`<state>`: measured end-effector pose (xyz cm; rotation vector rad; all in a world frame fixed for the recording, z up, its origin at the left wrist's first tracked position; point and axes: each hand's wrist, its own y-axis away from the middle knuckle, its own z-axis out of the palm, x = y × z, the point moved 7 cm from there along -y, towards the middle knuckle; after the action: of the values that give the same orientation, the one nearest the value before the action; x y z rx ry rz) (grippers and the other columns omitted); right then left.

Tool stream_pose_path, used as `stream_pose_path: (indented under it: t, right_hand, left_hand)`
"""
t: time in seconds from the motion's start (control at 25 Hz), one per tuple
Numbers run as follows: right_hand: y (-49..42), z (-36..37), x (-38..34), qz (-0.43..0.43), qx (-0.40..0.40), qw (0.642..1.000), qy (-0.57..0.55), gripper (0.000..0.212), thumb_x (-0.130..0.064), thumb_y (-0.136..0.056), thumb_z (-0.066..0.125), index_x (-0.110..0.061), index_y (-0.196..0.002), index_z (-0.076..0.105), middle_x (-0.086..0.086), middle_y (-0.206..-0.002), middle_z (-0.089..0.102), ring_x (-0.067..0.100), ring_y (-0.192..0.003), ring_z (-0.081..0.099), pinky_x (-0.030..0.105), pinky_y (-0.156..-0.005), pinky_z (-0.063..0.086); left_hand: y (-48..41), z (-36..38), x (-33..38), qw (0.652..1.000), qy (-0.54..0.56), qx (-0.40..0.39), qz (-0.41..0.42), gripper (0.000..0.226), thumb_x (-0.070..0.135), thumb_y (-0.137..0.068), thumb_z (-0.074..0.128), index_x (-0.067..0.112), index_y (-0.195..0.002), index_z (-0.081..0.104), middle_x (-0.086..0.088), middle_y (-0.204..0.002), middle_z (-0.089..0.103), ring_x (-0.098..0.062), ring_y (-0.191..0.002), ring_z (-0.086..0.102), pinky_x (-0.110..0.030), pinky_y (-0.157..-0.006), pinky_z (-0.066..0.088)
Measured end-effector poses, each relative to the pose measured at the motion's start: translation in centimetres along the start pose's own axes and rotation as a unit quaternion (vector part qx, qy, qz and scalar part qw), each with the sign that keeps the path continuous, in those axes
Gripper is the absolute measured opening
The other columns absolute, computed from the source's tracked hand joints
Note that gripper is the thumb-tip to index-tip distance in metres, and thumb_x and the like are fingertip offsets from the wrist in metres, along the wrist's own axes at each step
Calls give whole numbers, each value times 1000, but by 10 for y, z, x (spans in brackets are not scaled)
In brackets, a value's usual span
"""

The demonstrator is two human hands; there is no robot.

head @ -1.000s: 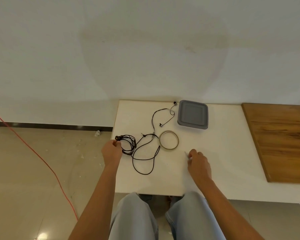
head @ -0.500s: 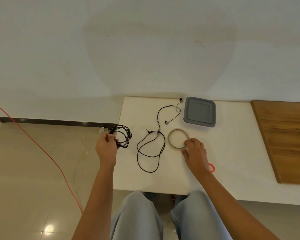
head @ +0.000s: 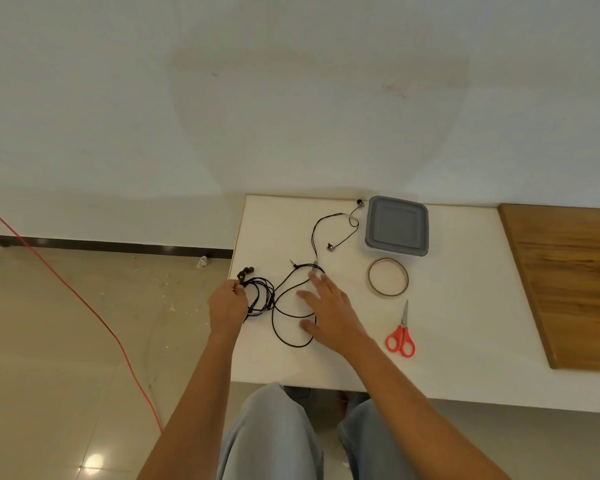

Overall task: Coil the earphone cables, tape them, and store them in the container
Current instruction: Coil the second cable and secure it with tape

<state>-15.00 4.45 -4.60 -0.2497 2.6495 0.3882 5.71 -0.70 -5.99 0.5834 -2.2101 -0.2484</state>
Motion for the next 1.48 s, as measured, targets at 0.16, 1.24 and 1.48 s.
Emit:
stream_pose_path:
  t: [0.16, 1.24, 1.48]
  right_hand:
    - [13, -2, 16, 78, 63, 995, 28, 26, -25, -91, 57, -12, -113, 55, 6, -124, 49, 24, -115, 45, 33, -94, 41]
    - [118, -259, -44, 21, 231, 865, -445, 21, -4, -93, 48, -16, -88, 65, 3, -85, 63, 18, -74, 52, 20, -65, 42]
    - [147, -317, -60, -24, 261, 800, -540, 29, -17, -102, 41, -10, -96, 69, 7, -96, 73, 21, -93, 69, 31, -86, 53]
  left_hand:
    - [8, 14, 0, 994, 80, -52, -43, 18, 9, -100, 37, 11, -101, 55, -12, -101, 60, -17, -64, 66, -19, -46, 47]
    - [188, -79, 269, 886, 53, -114, 446, 20, 25, -97, 54, 24, -83, 68, 14, -107, 67, 3, -106, 56, -19, -94, 41]
    - [213, -143, 291, 885, 290, -182, 315, 36, 27, -100, 46, 23, -70, 67, 11, -56, 39, -5, -50, 36, -19, -49, 39]
